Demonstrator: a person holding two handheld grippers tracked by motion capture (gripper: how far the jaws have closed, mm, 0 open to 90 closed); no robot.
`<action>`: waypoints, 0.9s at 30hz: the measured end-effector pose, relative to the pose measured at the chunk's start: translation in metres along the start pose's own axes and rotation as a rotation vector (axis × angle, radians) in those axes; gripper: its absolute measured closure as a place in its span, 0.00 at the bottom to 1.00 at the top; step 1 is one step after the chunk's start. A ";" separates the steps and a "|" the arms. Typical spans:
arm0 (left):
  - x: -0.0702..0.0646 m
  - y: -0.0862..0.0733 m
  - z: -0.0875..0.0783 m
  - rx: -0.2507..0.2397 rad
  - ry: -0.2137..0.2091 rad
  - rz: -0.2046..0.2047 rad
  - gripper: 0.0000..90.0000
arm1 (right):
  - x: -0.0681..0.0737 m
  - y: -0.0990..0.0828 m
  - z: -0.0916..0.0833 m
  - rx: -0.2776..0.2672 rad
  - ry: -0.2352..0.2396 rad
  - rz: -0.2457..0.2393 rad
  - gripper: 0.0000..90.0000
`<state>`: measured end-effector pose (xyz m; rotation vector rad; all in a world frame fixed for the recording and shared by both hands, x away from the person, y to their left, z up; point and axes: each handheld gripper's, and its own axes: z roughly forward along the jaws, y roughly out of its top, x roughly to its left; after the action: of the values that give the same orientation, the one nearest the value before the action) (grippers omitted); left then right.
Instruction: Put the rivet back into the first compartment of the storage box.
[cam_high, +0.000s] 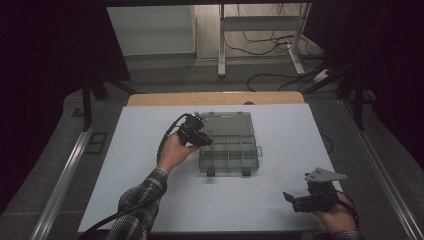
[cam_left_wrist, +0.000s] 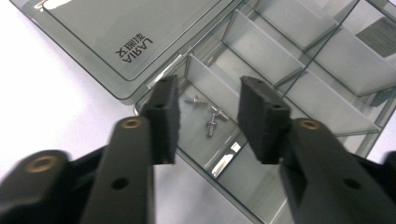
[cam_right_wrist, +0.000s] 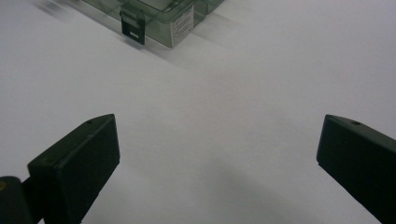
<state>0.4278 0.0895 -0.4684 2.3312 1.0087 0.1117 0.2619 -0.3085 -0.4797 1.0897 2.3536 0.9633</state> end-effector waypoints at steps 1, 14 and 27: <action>0.000 -0.001 -0.001 -0.007 -0.004 0.000 0.59 | 0.000 0.000 0.000 0.001 0.001 0.000 0.00; -0.006 -0.017 -0.015 -0.066 -0.052 0.015 0.18 | 0.001 0.000 0.000 0.008 -0.003 -0.003 0.00; -0.012 -0.057 -0.035 -0.127 -0.068 0.036 0.01 | 0.002 0.000 0.000 0.006 0.001 0.002 0.00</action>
<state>0.3727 0.1289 -0.4688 2.2232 0.9003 0.1069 0.2608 -0.3073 -0.4802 1.0937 2.3580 0.9587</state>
